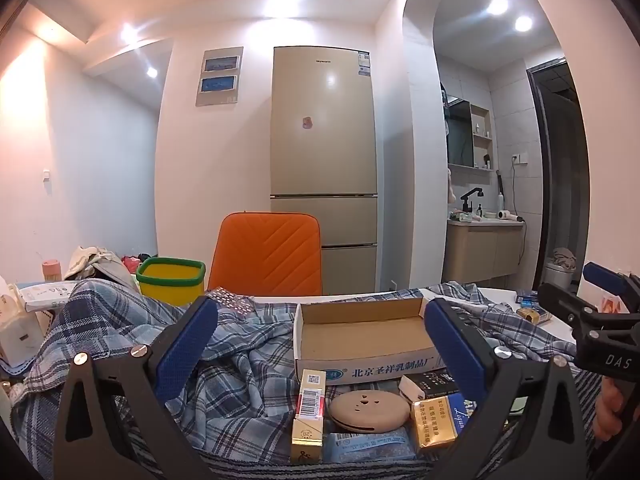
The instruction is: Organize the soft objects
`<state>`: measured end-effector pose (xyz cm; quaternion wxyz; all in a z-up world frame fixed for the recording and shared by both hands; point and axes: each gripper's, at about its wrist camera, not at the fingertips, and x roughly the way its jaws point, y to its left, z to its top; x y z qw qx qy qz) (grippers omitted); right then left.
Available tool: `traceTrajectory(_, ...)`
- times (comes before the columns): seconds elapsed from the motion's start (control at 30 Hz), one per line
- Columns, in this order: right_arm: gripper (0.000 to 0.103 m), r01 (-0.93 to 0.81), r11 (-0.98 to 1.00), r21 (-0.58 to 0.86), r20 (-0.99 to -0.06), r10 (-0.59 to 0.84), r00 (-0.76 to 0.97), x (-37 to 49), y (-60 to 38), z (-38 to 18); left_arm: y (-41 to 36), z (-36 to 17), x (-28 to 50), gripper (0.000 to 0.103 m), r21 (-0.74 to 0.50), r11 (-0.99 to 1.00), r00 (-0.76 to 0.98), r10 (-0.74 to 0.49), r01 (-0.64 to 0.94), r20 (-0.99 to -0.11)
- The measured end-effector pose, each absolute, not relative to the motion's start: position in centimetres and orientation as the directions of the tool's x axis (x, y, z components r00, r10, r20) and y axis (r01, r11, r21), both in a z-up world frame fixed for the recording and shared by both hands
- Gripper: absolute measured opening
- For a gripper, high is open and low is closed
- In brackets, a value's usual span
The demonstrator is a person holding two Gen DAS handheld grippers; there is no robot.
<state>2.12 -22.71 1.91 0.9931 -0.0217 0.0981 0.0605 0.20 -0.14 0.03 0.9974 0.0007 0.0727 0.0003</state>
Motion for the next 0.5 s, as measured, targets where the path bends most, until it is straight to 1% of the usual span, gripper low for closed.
traceTrajectory(0.07, 0.103, -0.124, 0.992, -0.030, -0.189, 0.116, 0.975, 2.07, -22.72, 1.91, 0.05, 0.04, 0.01, 0.103, -0.016, 1.000, 0.991, -0.002, 0.000, -0.132)
traceTrajectory(0.5, 0.103, -0.126, 0.991, -0.034, -0.175, 0.119, 0.977, 2.07, -22.72, 1.85, 0.54, -0.02, -0.18, 0.103, -0.020, 1.000, 0.992, -0.002, 0.000, -0.127)
